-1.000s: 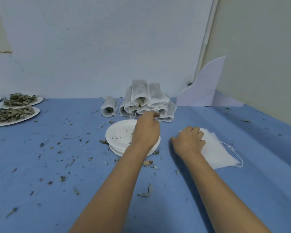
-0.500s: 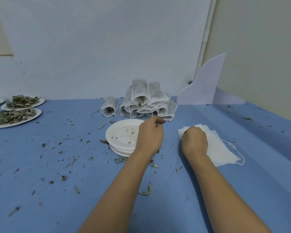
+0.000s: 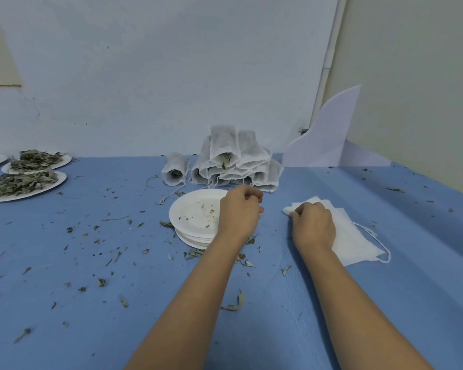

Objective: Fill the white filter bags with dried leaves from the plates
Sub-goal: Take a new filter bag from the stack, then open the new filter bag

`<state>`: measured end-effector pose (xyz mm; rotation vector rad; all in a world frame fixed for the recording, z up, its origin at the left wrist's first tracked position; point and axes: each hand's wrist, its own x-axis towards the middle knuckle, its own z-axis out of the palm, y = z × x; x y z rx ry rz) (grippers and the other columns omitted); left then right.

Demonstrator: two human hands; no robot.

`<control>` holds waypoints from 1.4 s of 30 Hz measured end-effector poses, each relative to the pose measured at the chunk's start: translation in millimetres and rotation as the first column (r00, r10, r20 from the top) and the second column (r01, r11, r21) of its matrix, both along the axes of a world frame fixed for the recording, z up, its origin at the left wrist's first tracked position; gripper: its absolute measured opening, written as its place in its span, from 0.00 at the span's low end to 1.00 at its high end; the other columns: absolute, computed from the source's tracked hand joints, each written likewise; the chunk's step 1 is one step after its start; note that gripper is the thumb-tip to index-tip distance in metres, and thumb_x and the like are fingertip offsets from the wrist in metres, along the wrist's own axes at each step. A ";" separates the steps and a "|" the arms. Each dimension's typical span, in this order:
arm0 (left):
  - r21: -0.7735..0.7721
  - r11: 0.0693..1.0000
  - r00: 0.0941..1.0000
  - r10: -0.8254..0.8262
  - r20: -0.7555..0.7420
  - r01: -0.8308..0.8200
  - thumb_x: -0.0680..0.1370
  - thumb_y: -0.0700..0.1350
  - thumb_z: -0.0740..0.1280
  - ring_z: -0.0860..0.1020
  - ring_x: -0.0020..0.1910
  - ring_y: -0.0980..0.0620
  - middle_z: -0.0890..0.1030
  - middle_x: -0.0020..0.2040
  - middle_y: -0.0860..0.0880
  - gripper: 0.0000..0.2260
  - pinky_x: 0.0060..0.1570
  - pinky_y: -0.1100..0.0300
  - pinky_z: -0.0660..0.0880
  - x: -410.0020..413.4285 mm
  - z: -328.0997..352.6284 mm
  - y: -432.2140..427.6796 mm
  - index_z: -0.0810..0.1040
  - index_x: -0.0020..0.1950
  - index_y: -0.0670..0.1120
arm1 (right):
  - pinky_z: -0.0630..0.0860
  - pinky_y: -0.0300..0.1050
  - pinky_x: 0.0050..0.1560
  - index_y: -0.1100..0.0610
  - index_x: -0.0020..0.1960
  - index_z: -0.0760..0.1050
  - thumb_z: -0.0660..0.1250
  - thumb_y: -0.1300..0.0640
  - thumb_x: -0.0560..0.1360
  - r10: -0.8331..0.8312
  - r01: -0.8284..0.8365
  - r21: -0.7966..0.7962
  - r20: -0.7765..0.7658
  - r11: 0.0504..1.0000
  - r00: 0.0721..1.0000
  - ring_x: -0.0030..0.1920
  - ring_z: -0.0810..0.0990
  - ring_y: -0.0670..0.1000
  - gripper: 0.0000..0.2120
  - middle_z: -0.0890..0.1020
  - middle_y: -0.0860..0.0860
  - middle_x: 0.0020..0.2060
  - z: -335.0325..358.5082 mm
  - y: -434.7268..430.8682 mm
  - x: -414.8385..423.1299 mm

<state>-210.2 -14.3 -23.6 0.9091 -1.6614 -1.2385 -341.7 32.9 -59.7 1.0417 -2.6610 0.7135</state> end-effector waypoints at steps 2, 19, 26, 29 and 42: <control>0.009 1.000 1.000 -0.007 -0.013 0.007 0.78 0.34 0.56 0.79 0.36 0.58 0.79 0.45 0.48 0.11 0.36 0.66 0.76 -2.2 1.0 1.3 0.78 0.50 0.41 | 0.69 0.48 0.44 0.63 0.48 0.78 0.58 0.57 0.81 0.005 -0.005 -0.031 0.016 1.000 1.000 0.51 0.76 0.59 0.13 0.79 0.59 0.50 -1.1 0.1 -1.1; 0.236 0.971 0.908 0.133 -0.398 -0.039 0.77 0.42 0.68 0.78 0.28 0.57 0.81 0.30 0.52 0.04 0.30 0.66 0.74 17.4 24.5 -9.7 0.81 0.46 0.43 | 0.70 0.46 0.60 0.58 0.60 0.79 0.64 0.54 0.77 0.505 -0.664 -0.492 -0.431 0.563 0.748 0.58 0.76 0.55 0.14 0.80 0.51 0.60 21.2 -9.4 47.1; -0.473 0.800 0.928 0.341 -0.148 -0.369 0.77 0.39 0.68 0.75 0.49 0.64 0.80 0.53 0.52 0.10 0.48 0.80 0.68 71.5 22.1 -24.0 0.81 0.57 0.42 | 0.78 0.38 0.48 0.39 0.69 0.64 0.68 0.53 0.76 0.818 -0.345 -0.811 0.258 0.472 0.514 0.42 0.79 0.40 0.24 0.77 0.46 0.48 53.0 -32.2 81.8; -0.508 0.810 0.944 0.331 -0.018 -0.294 0.77 0.42 0.68 0.73 0.52 0.64 0.79 0.58 0.50 0.12 0.48 0.80 0.69 83.0 2.8 -23.9 0.81 0.59 0.41 | 0.80 0.42 0.47 0.46 0.63 0.72 0.68 0.59 0.76 0.844 -0.368 -0.789 0.328 0.492 0.425 0.45 0.82 0.49 0.18 0.80 0.50 0.47 50.7 -40.4 92.5; -0.431 0.779 0.869 0.494 -0.023 -0.454 0.75 0.37 0.66 0.72 0.42 0.62 0.79 0.49 0.50 0.07 0.44 0.83 0.63 89.9 -3.3 -24.9 0.82 0.51 0.41 | 0.79 0.54 0.52 0.52 0.42 0.81 0.65 0.61 0.75 0.704 -0.284 -0.710 0.407 0.645 0.582 0.41 0.80 0.51 0.08 0.83 0.52 0.38 44.5 -50.1 115.6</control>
